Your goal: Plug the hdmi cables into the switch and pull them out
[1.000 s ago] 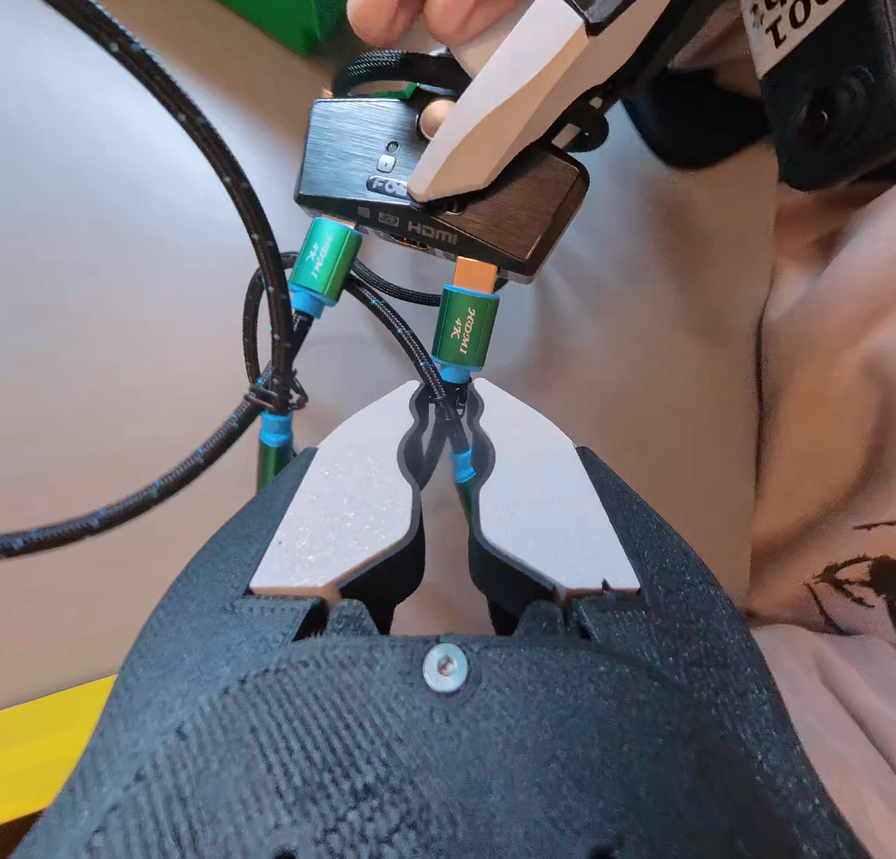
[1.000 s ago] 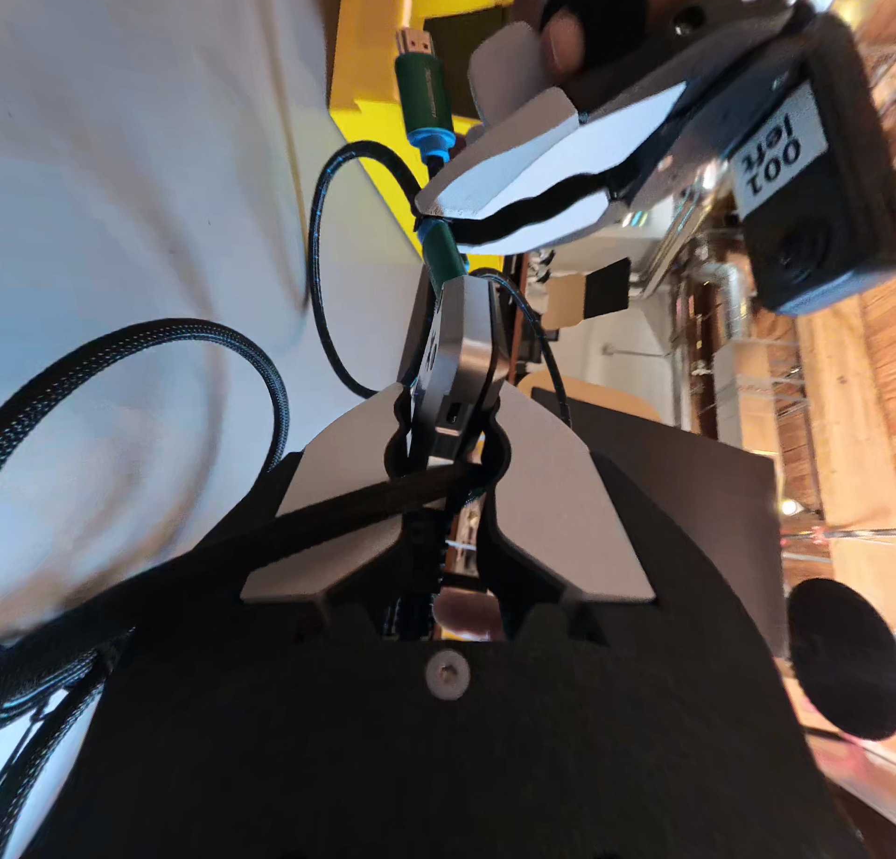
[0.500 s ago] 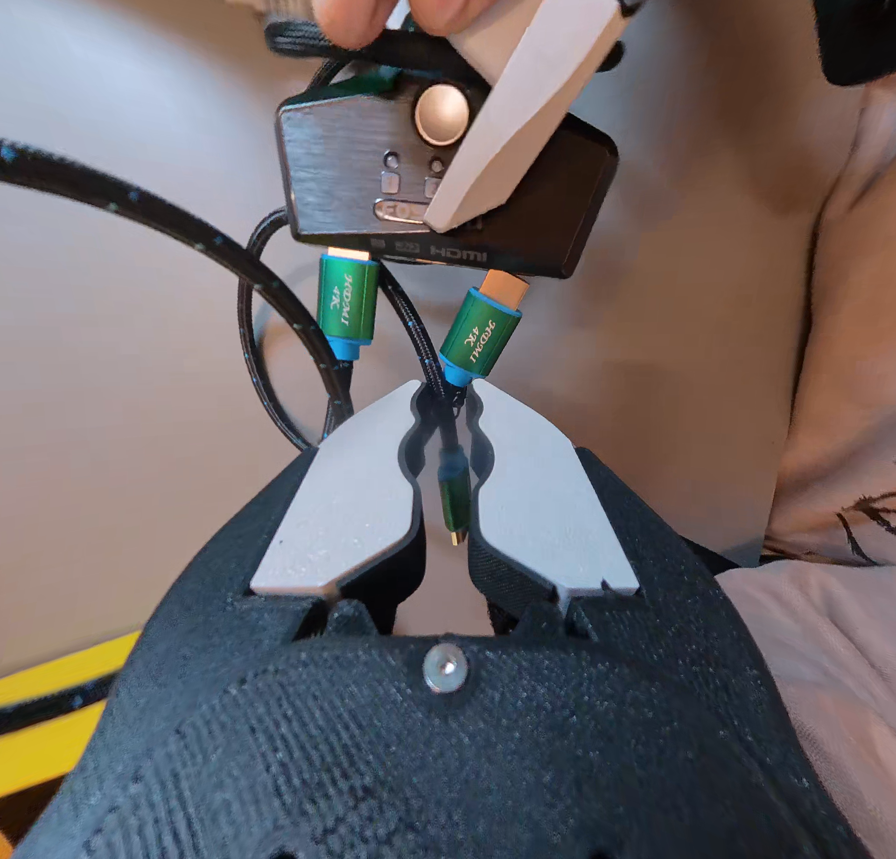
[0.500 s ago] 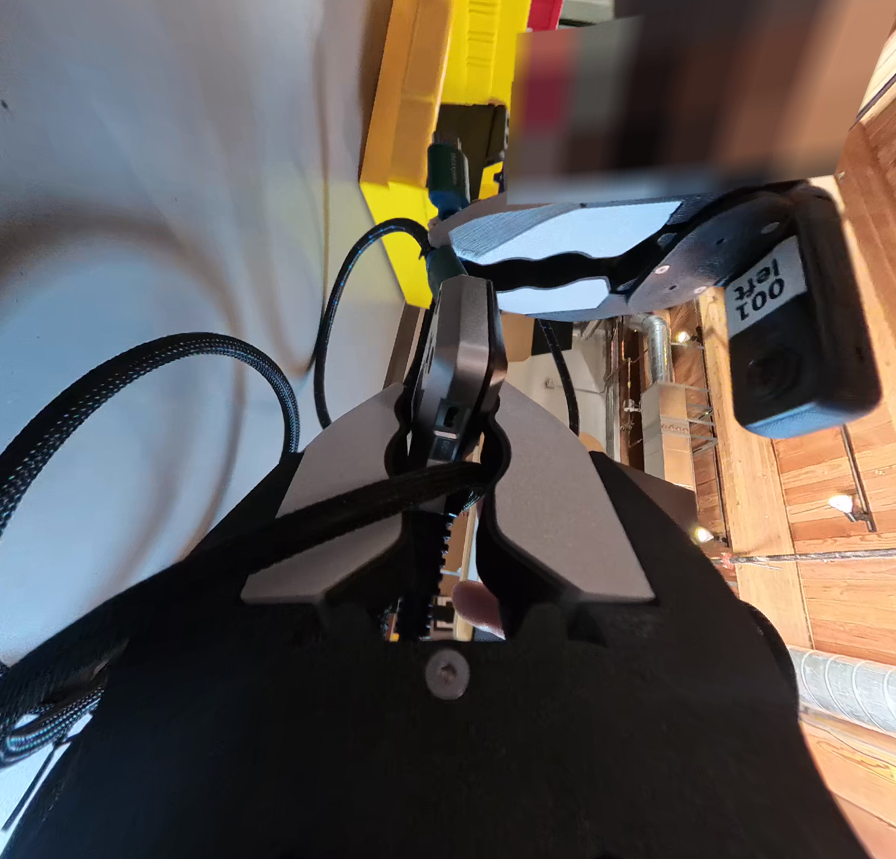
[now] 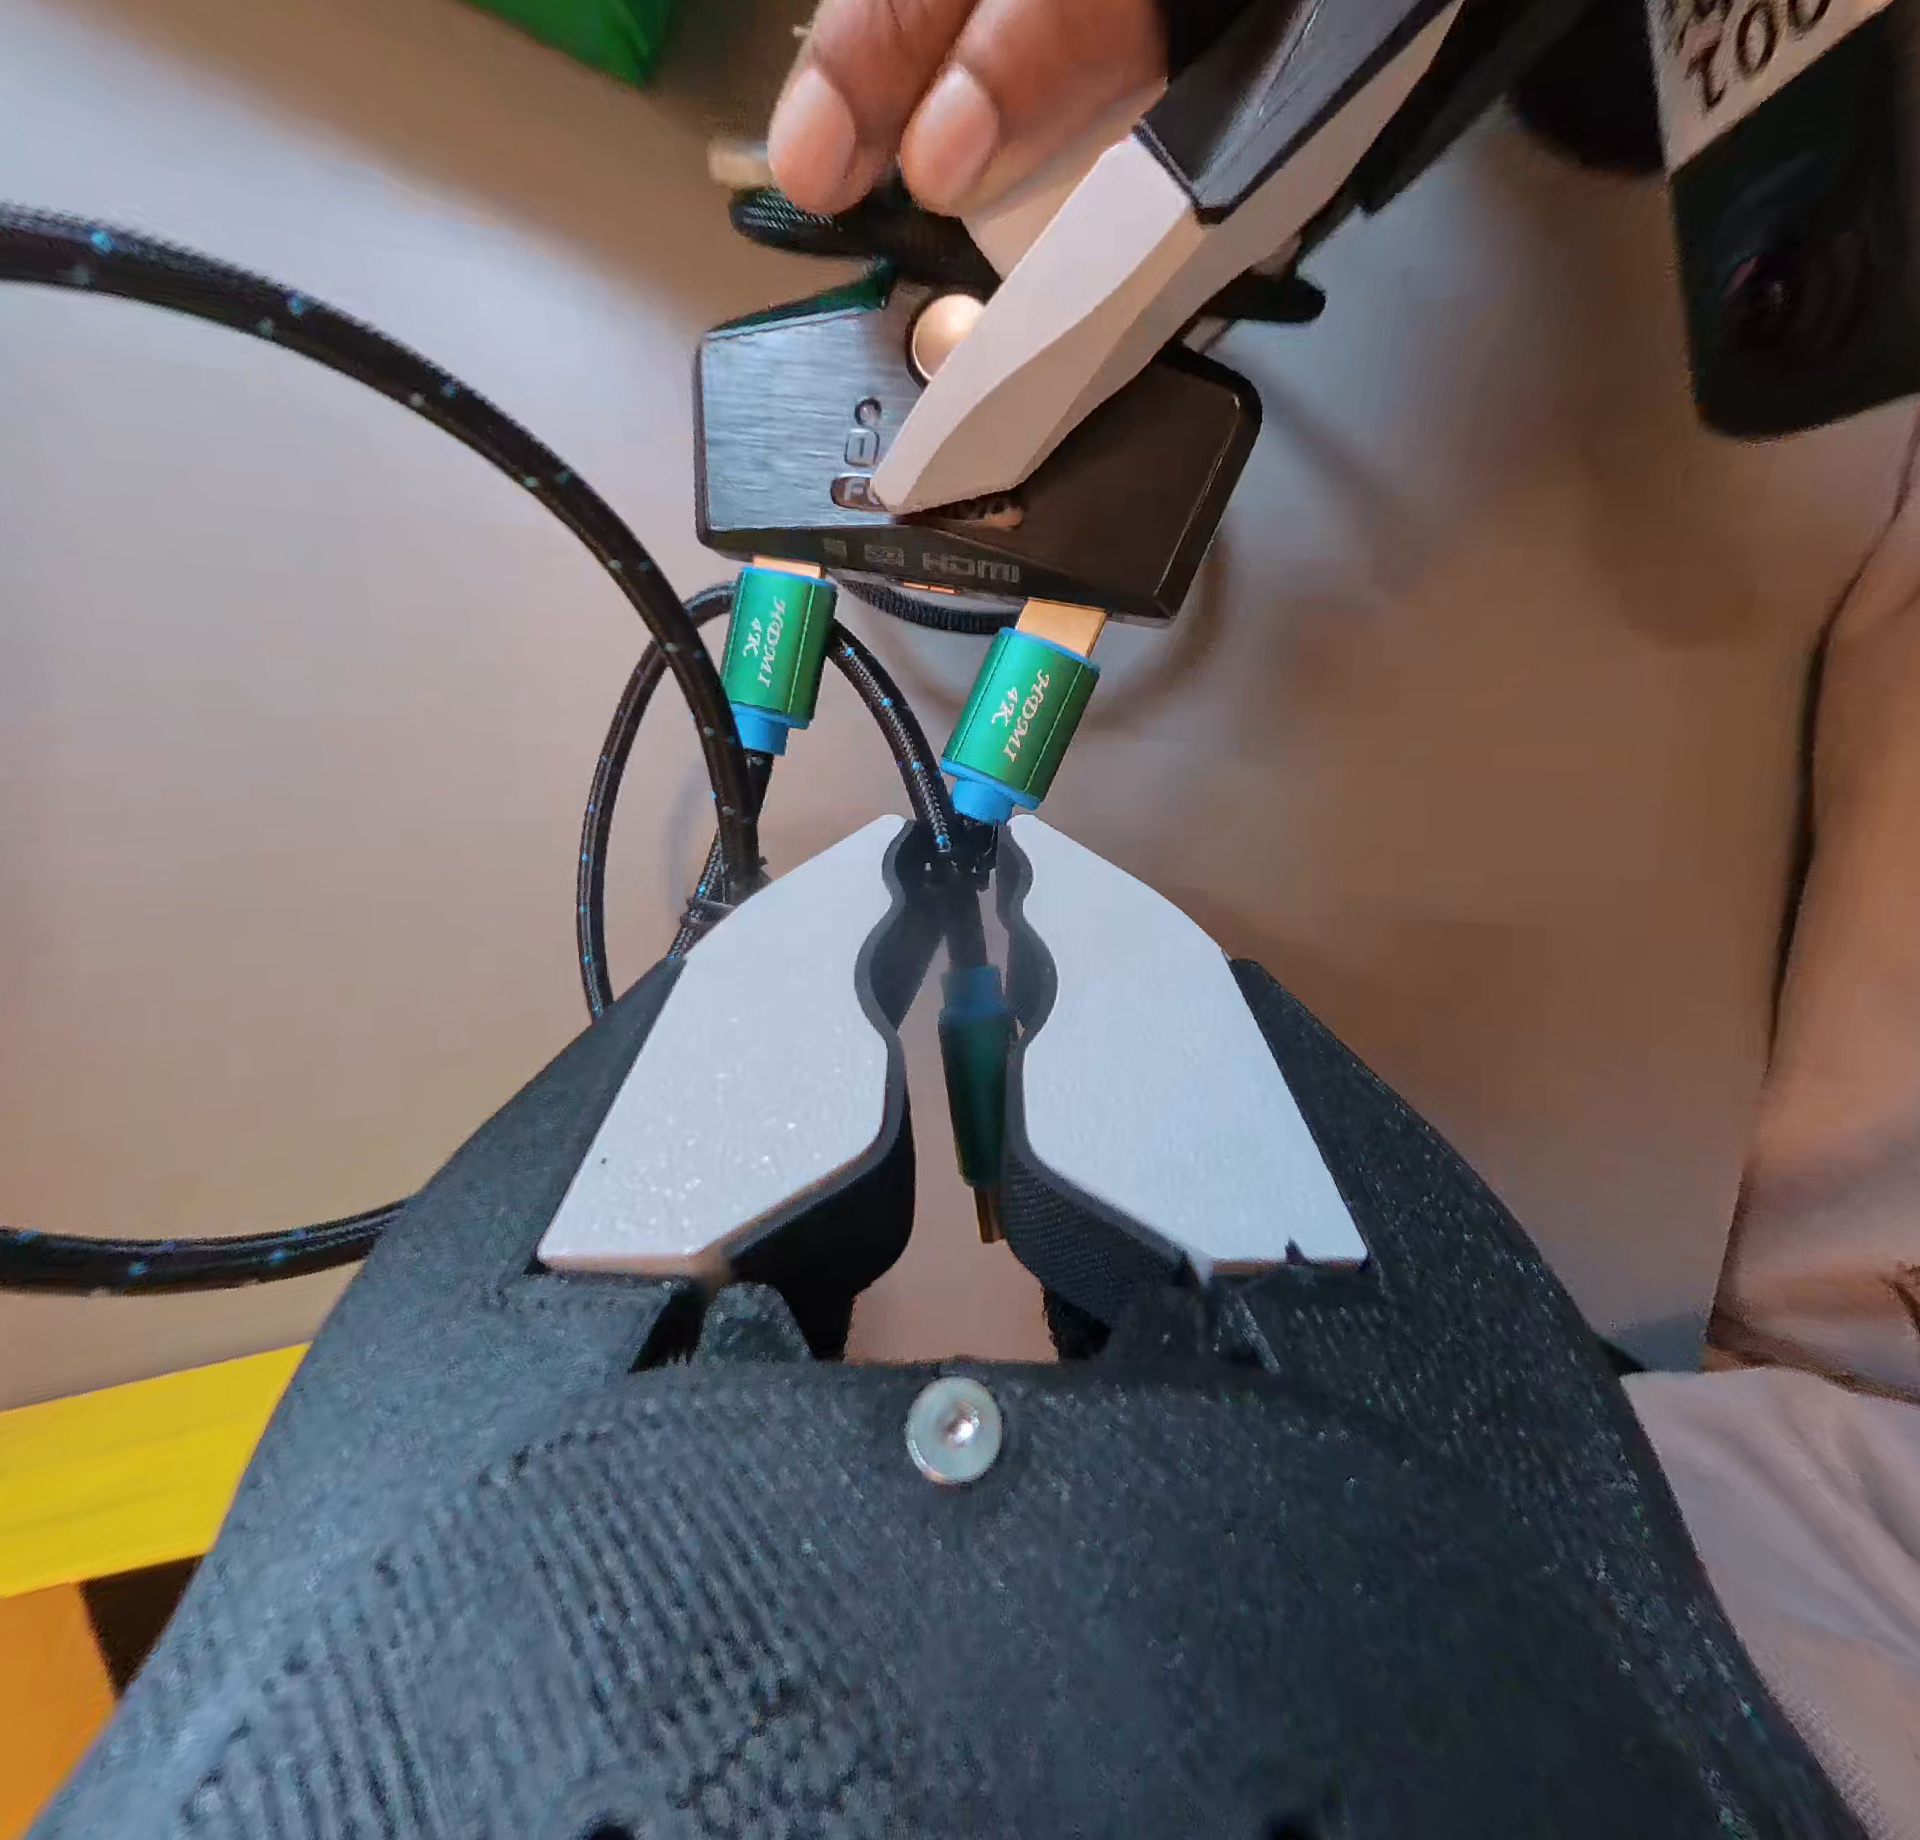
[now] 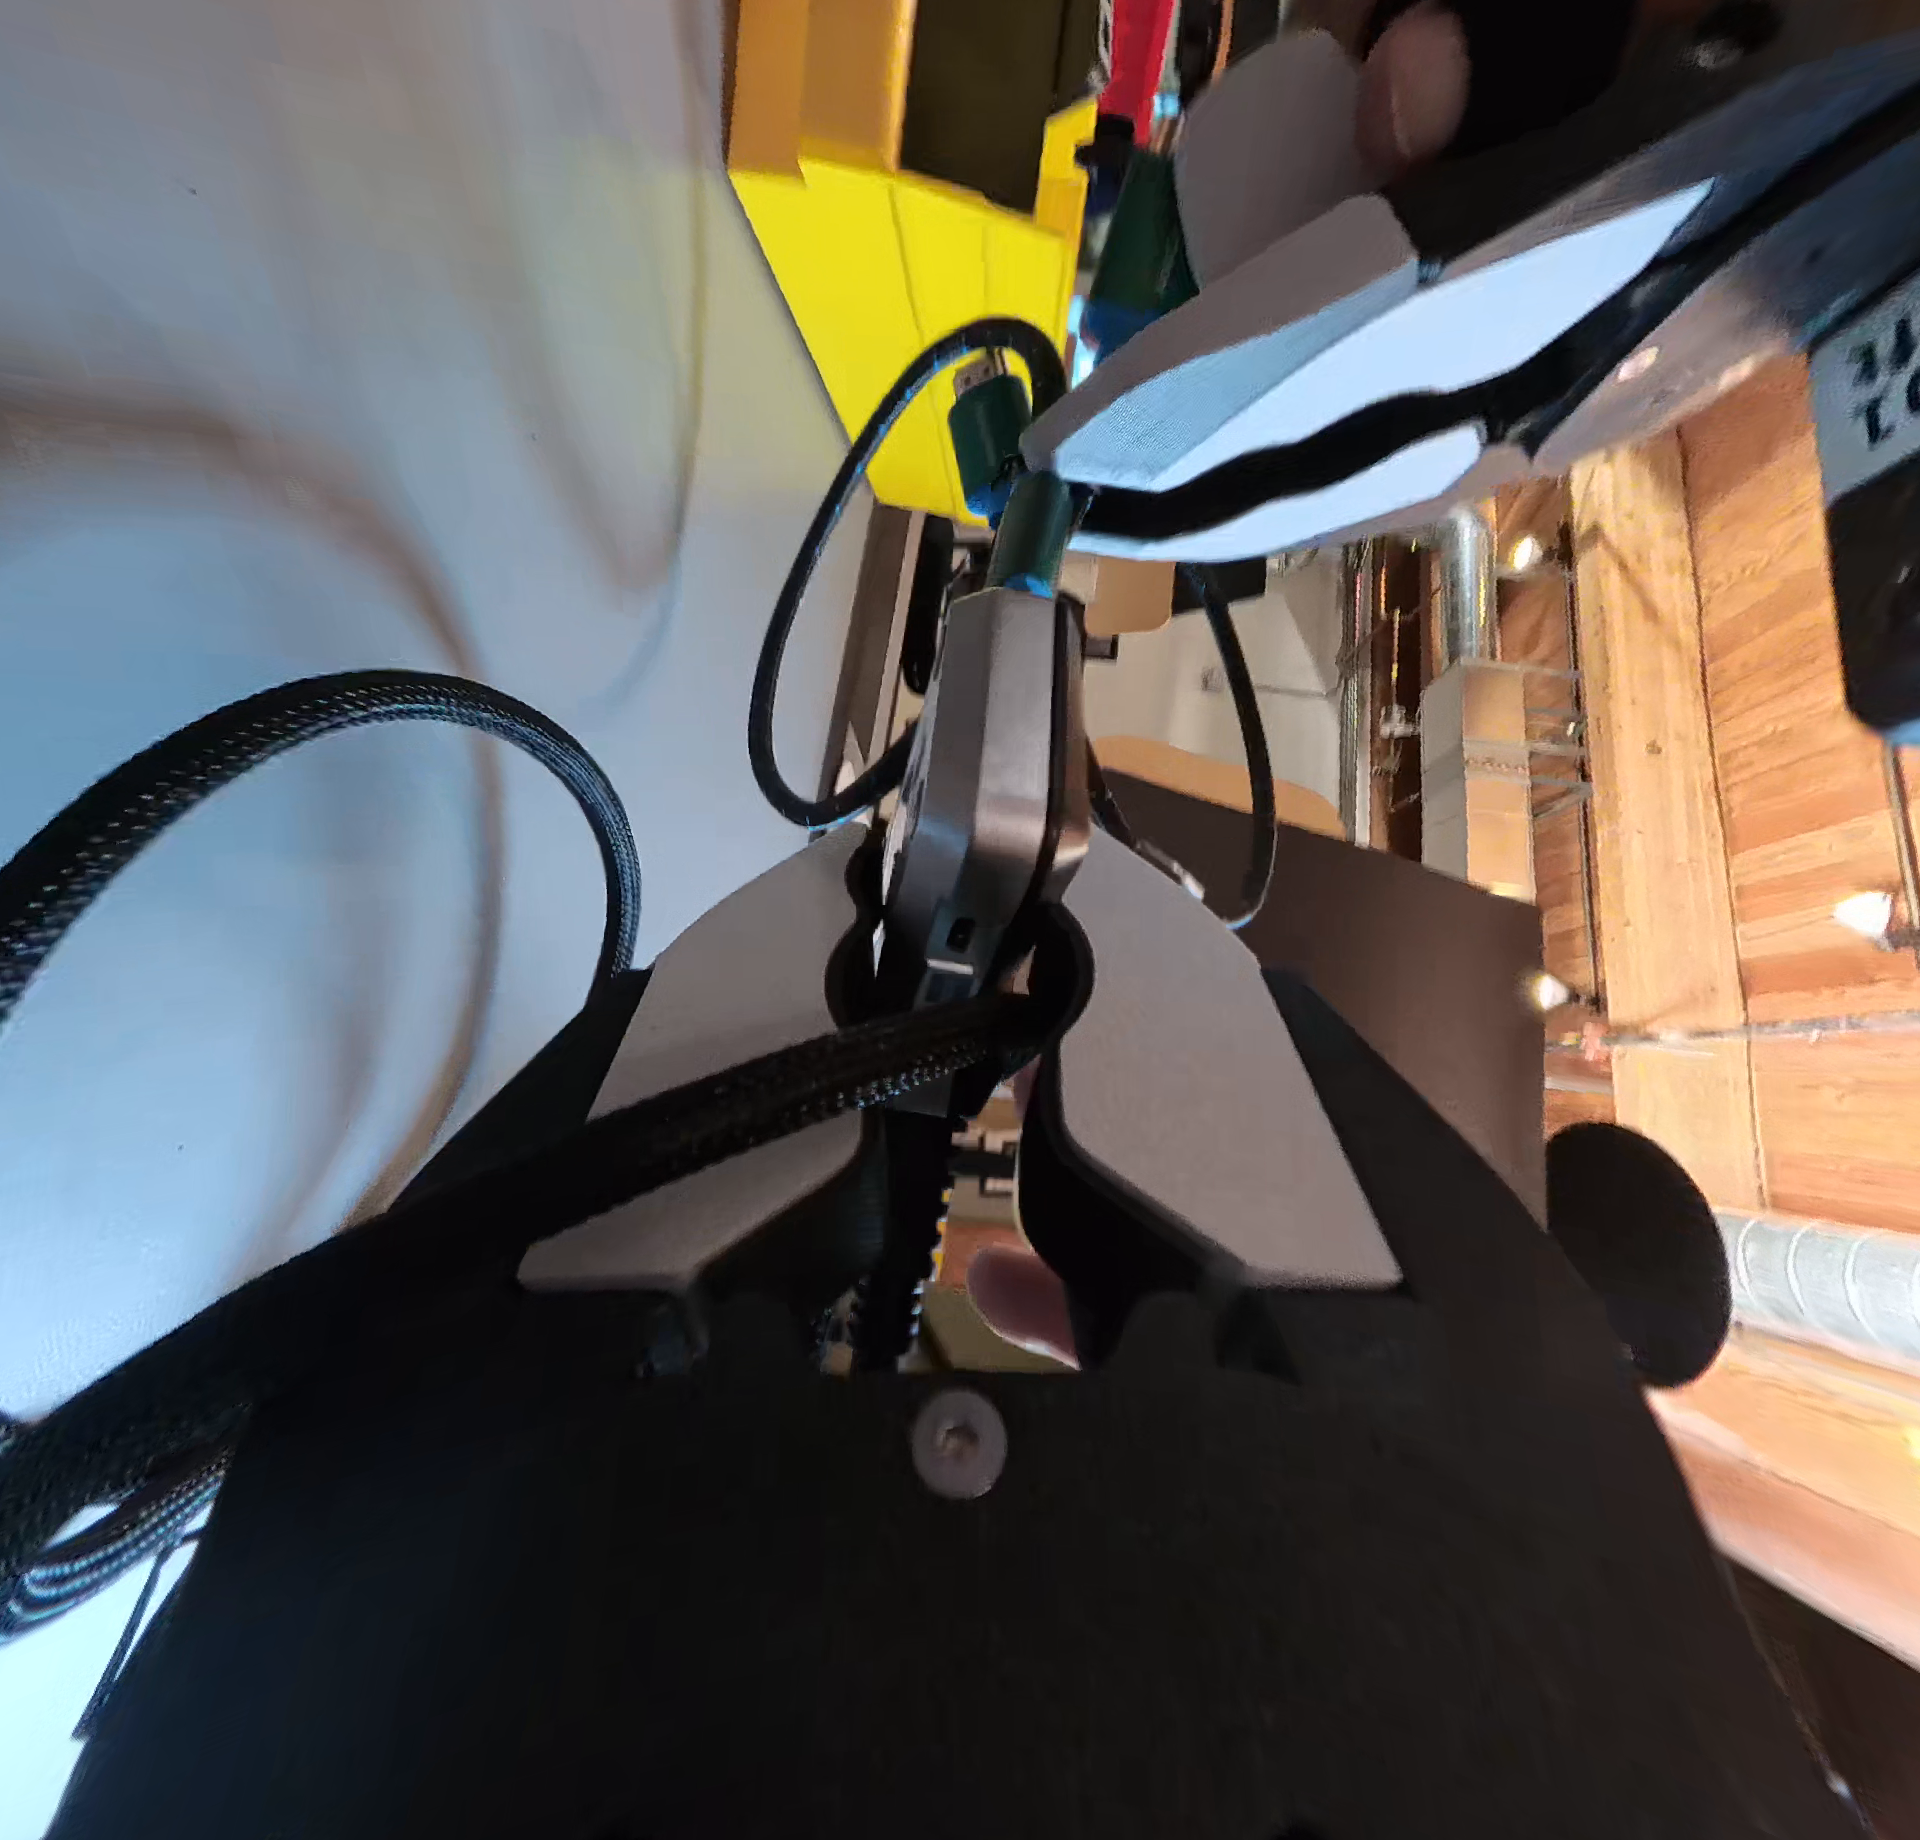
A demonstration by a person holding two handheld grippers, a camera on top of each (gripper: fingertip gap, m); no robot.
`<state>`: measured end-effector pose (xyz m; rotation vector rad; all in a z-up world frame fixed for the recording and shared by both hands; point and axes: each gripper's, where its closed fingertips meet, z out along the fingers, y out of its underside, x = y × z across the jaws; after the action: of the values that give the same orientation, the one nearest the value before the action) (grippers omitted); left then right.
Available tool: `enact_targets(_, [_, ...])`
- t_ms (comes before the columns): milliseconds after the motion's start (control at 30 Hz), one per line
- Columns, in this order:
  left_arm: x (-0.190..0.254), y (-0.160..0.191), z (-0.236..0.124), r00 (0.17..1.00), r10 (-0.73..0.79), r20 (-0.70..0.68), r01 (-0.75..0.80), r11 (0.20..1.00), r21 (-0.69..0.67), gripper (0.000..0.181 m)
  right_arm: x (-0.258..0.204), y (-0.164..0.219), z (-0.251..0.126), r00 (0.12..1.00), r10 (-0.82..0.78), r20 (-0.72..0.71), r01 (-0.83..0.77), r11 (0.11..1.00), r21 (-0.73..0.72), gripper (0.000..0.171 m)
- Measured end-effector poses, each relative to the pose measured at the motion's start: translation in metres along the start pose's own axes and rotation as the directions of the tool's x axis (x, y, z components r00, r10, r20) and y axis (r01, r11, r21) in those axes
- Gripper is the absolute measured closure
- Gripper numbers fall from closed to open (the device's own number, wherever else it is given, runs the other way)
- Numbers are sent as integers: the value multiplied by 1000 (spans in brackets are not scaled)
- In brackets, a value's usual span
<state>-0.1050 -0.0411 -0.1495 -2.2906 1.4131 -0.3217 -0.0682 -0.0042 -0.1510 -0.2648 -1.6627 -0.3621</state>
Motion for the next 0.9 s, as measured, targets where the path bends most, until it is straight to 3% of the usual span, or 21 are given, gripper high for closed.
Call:
enact_targets(33, [-3, -4, -2, 999, -37, 3, 37, 999, 32, 168, 2, 6, 0, 1000, 23, -6, -23, 999, -34, 146])
enact_targets(200, [-24, -13, 2, 981, -144, 126, 140, 989, 43, 167, 6, 15, 1, 996, 94, -11, -95, 993, -70, 146])
enact_targets(333, [-31, -16, 3, 970, -142, 196, 139, 990, 30, 167, 3, 33, 6, 992, 127, 9, -122, 972, -203, 146])
enact_targets(467, [-19, -20, 3, 982, -76, 171, 73, 997, 26, 168, 3, 20, -1, 997, 80, 11, -78, 993, -86, 147])
enact_targets(533, [-24, -22, 3, 975, -128, 182, 121, 991, 49, 167, 6, 24, -1, 995, 95, -14, -96, 987, -125, 147])
enact_targets(600, [-32, -23, 3, 955, -158, 252, 153, 987, 40, 167, 6, 35, 3, 992, 126, -10, -125, 970, -208, 147])
enact_targets(700, [-36, -25, 1, 917, -78, 392, 104, 994, -46, 168, 4, 41, 5, 990, 142, -17, -142, 958, -247, 147])
enact_targets(900, [-26, -32, 4, 953, -46, 300, 49, 999, -1, 168, 3, 32, 0, 993, 117, -10, -117, 978, -174, 147])
